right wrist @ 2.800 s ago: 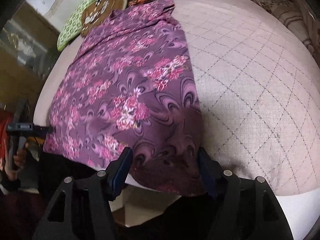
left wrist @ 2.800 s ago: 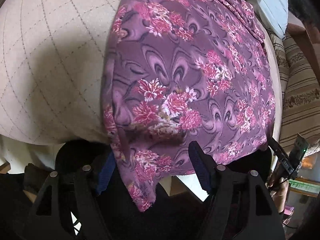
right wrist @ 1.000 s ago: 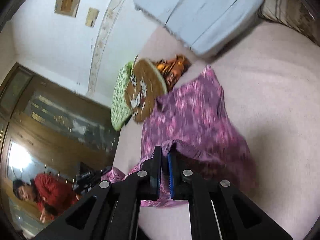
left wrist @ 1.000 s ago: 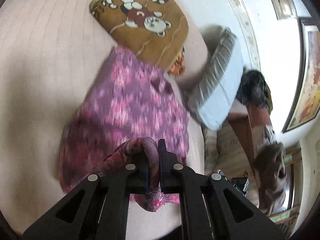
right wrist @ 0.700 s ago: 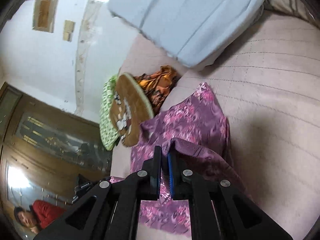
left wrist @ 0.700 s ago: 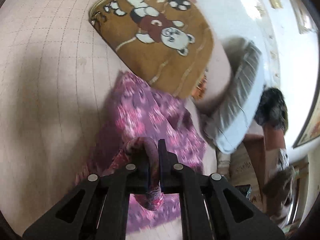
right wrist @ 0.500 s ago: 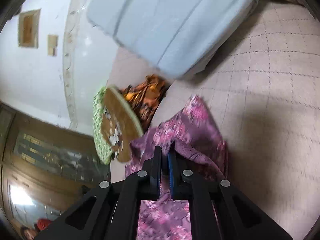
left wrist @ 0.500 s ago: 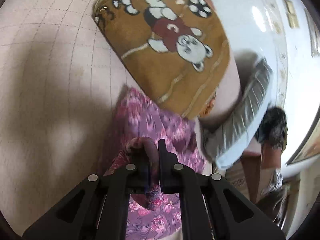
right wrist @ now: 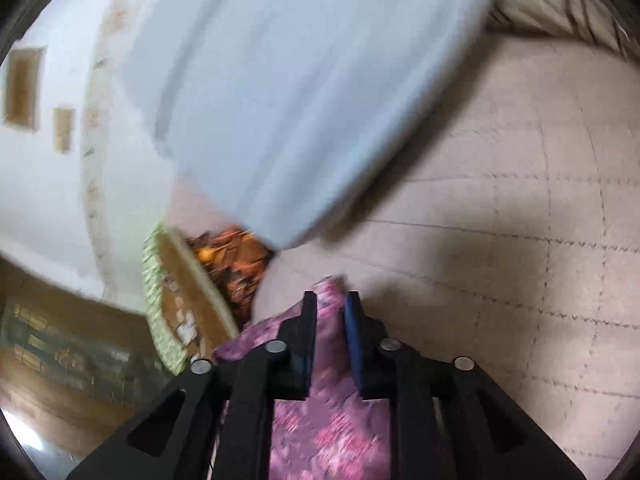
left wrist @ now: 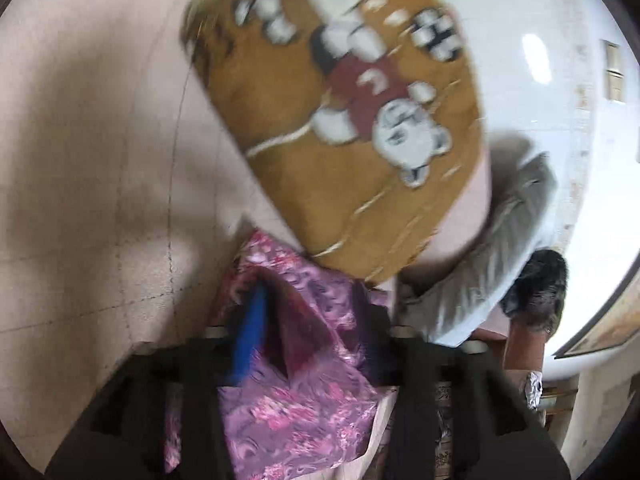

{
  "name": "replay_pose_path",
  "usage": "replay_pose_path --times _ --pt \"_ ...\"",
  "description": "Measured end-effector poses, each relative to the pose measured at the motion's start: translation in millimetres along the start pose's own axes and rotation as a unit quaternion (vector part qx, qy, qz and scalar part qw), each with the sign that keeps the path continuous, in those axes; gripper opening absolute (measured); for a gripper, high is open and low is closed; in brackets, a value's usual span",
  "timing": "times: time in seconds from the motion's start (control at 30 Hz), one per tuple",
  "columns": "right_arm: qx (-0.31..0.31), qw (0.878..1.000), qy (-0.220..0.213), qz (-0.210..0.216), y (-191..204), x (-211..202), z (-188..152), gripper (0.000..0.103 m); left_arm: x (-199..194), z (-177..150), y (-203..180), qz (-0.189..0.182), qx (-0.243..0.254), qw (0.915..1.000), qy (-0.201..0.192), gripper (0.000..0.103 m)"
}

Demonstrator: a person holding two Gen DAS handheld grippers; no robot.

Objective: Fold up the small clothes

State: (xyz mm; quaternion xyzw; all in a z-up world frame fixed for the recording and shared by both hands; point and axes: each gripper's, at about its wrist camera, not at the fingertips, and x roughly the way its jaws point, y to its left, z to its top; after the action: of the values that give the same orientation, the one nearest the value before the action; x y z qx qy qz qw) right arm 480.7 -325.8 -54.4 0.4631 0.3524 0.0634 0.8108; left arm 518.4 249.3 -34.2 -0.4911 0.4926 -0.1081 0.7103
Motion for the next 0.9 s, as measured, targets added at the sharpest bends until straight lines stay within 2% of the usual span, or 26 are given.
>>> replay_pose_path --times 0.1,0.17,0.2,0.3,0.33,0.43,0.5,0.53,0.57,0.6,0.67,0.73,0.77,0.83,0.87,0.9 --pt "-0.037 0.997 0.05 0.05 27.4 -3.8 -18.4 0.031 -18.5 -15.0 -15.9 -0.007 0.044 0.999 -0.001 0.06" --pt "-0.066 0.992 0.077 0.081 46.8 0.0 -37.8 0.044 -16.1 -32.4 -25.4 0.001 0.08 0.9967 0.018 0.063" --pt "-0.073 0.989 0.096 0.087 55.3 6.1 -48.0 0.056 -10.4 -38.2 -28.7 0.012 0.091 0.9954 0.027 0.064" --pt "-0.039 0.981 0.169 0.091 71.3 50.5 -77.1 0.059 14.4 -56.5 -31.3 0.036 0.108 0.9914 0.065 0.064" --pt "-0.021 0.98 0.179 0.09 73.2 62.1 -83.2 0.059 23.2 -59.2 -33.2 0.036 0.105 0.9909 0.076 0.064" --pt "0.038 0.981 0.168 0.091 77.2 92.3 -92.0 0.059 47.2 -63.4 -33.4 0.049 0.097 0.9898 0.091 0.064" --pt "0.072 0.981 0.168 0.067 76.4 111.7 -95.4 0.056 60.6 -60.4 -33.4 0.073 0.096 0.9887 0.089 0.064" --pt "0.077 0.982 0.168 0.037 76.5 118.8 -96.4 0.028 64.8 -57.9 -34.6 0.08 0.098 0.9881 0.088 0.063" --pt "0.071 0.983 0.167 0.027 79.0 120.4 -93.3 0.006 68.3 -53.7 -38.2 0.085 0.103 0.9873 0.086 0.061" --pt "0.053 0.984 0.164 0.038 86.7 125.7 -89.2 0.005 68.8 -45.9 -43.9 0.084 0.107 0.9879 0.074 0.054" --pt "0.011 0.99 0.134 0.043 101.1 124.1 -72.2 0.006 67.1 -28.7 -51.0 0.072 0.1 0.9913 0.047 0.051" --pt "0.007 0.993 0.108 0.049 103.2 128.7 -54.1 0.015 65.8 -9.1 -51.8 0.081 0.078 0.9936 0.012 0.051" --pt "0.014 0.993 0.111 0.034 98.0 136.5 -46.8 0.019 65.1 -1.6 -49.3 0.089 0.068 0.9938 0.0 0.051" --pt "0.03 0.993 0.114 -0.013 82.8 145.5 -37.5 0.039 61.9 9.3 -39.5 0.101 0.044 0.9939 0.0 0.051" --pt "0.033 0.993 0.111 -0.022 78.5 145.2 -35.0 0.039 56.2 10.9 -33.5 0.096 0.035 0.9947 0.003 0.051" --pt "0.032 0.994 0.103 -0.013 74.2 138.9 -32.3 0.039 46.3 10.7 -26.2 0.083 0.032 0.996 0.005 0.051"
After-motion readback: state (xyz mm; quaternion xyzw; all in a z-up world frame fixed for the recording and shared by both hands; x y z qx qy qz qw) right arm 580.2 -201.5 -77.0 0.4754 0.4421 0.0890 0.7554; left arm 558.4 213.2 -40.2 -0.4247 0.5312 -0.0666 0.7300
